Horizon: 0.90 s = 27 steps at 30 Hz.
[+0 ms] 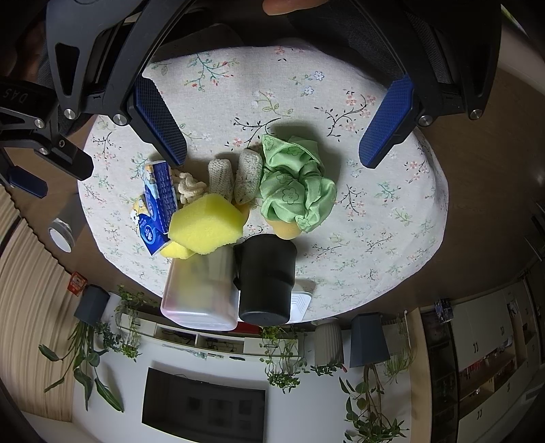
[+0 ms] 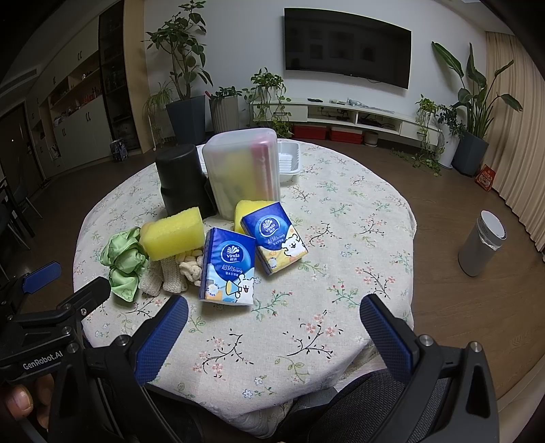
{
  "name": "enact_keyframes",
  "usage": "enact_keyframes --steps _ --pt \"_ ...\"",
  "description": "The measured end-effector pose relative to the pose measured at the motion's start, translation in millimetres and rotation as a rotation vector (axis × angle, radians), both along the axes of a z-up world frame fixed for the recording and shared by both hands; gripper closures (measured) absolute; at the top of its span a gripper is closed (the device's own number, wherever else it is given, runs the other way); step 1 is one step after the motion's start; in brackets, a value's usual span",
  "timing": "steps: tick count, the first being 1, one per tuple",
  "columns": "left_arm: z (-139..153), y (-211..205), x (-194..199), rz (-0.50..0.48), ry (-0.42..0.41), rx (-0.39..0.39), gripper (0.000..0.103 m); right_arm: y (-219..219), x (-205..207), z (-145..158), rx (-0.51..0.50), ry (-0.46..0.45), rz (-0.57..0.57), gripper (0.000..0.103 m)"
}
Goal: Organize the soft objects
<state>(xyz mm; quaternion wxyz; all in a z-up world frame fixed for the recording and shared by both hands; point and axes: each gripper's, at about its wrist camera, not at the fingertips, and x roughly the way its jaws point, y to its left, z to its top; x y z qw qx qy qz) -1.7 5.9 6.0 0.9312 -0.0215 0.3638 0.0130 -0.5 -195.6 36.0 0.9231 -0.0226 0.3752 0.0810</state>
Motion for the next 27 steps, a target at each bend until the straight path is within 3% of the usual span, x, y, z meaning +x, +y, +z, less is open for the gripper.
enact_keyframes --steps 16,21,27 --pt "-0.3 -1.0 -3.6 -0.004 0.002 -0.012 0.000 1.0 1.3 0.7 -0.001 0.002 -0.001 0.000" --pt "-12.8 4.3 -9.6 -0.045 0.016 -0.051 0.000 -3.5 0.9 -4.5 0.003 0.006 0.004 0.000" --pt "-40.6 18.0 -10.8 -0.097 0.108 -0.147 0.001 -21.2 6.8 -26.2 0.028 0.051 0.017 0.000"
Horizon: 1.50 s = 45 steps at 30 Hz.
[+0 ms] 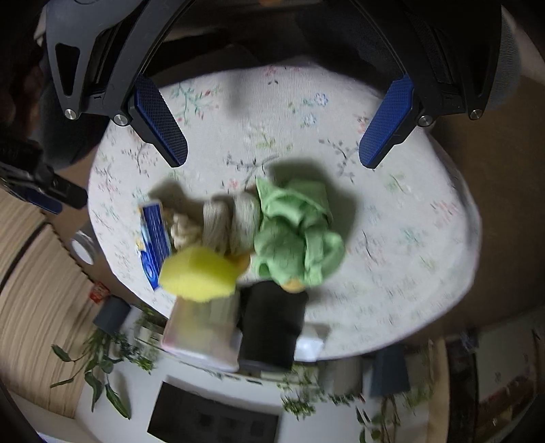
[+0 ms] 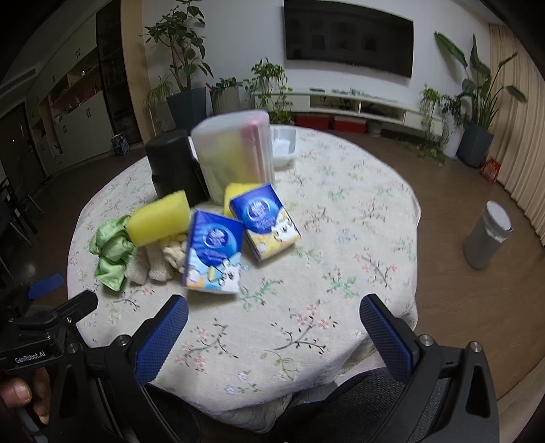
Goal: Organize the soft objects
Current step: 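Reach the left gripper to the green cloth while the right gripper reaches the blue Vinda pack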
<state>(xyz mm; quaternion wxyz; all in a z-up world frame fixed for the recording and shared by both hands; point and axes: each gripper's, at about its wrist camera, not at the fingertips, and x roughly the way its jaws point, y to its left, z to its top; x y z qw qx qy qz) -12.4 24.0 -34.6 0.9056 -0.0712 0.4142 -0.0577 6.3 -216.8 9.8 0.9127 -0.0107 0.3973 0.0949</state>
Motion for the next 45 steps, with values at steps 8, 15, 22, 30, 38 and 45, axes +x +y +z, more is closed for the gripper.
enact_keyframes --steps 8,15,22,30,38,45 --pt "1.2 10.5 11.0 0.035 -0.036 -0.067 0.000 -16.8 27.9 -7.3 0.151 0.111 0.029 0.003" --pt "-6.3 6.0 24.2 -0.101 0.043 -0.160 0.000 9.6 46.1 -18.2 0.198 0.169 0.107 0.003" --pt "1.1 11.5 44.9 -0.090 0.074 -0.131 0.000 28.4 58.5 -21.4 0.192 0.187 0.148 0.006" --pt "-10.2 15.8 66.4 -0.117 0.121 -0.046 0.000 43.4 77.5 -33.6 0.187 0.246 0.176 0.010" --pt "-12.0 19.5 88.4 -0.097 0.097 -0.040 0.001 48.2 88.3 -46.8 0.173 0.275 0.180 0.022" --pt "-14.1 30.1 90.6 -0.079 0.080 -0.079 0.003 46.6 90.3 -47.1 0.190 0.269 0.185 0.024"
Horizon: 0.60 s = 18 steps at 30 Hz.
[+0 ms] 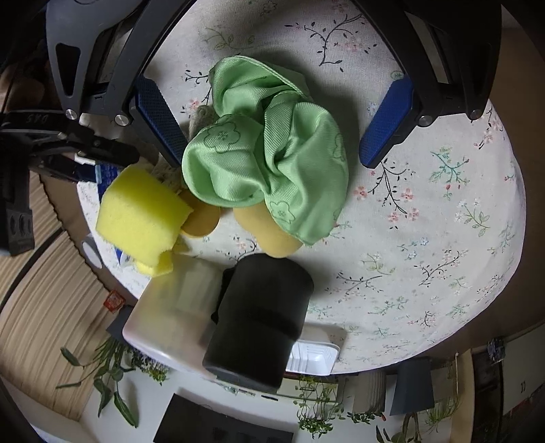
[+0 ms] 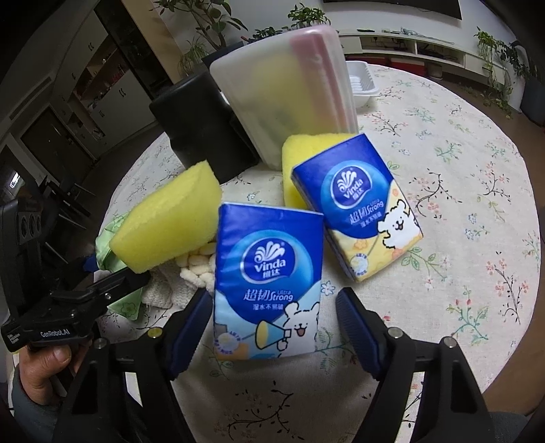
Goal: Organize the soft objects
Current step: 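Reach the left gripper to the green cloth while the right gripper reaches the blue Vinda pack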
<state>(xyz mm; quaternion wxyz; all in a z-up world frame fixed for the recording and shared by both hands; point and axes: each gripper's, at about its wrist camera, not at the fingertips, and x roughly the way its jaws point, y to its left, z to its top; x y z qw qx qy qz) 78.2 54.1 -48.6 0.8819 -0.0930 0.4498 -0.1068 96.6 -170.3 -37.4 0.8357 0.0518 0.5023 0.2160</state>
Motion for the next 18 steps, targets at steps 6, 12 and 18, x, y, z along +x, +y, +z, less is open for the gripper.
enact_keyframes --steps 6,12,18 --pt "-4.6 6.4 2.0 -0.022 0.018 -0.055 0.024 2.8 -4.9 0.6 -0.023 -0.015 0.024 0.031" --pt "-4.9 9.6 2.5 -0.043 0.023 -0.092 0.032 -2.3 -0.3 -0.1 0.024 0.000 0.012 0.033" --pt "-4.7 4.4 -4.6 -0.044 0.015 -0.088 0.040 -1.7 -1.4 2.2 0.030 -0.025 0.050 0.047"
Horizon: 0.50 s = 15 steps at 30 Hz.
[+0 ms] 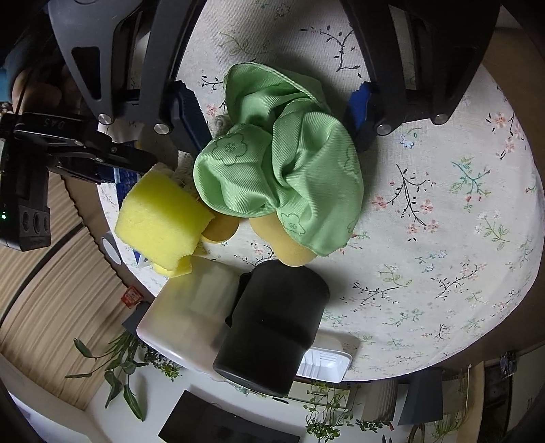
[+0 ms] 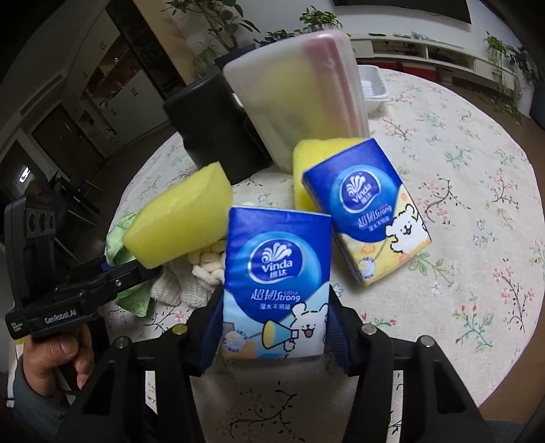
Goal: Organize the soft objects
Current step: 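Reach the left gripper to the green cloth while the right gripper reaches the blue Vinda pack, then grasp the green cloth with the left gripper while the right gripper grasps the Vinda pack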
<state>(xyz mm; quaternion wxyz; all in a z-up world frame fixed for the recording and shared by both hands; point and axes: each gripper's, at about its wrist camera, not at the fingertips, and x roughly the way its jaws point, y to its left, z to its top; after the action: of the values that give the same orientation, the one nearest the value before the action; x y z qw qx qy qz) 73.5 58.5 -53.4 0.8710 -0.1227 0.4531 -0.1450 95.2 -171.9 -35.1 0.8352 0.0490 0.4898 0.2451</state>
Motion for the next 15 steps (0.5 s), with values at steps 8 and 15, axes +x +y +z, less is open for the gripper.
enact_keyframes --steps 8,15 --pt "1.6 -0.1 -2.7 0.032 -0.006 -0.002 0.057 -9.9 -10.6 5.6 0.021 -0.025 -0.012 0.047" --pt "6.5 2.4 -9.4 0.044 -0.016 -0.024 0.067 -14.9 -20.2 9.3 0.019 -0.045 -0.015 0.047"
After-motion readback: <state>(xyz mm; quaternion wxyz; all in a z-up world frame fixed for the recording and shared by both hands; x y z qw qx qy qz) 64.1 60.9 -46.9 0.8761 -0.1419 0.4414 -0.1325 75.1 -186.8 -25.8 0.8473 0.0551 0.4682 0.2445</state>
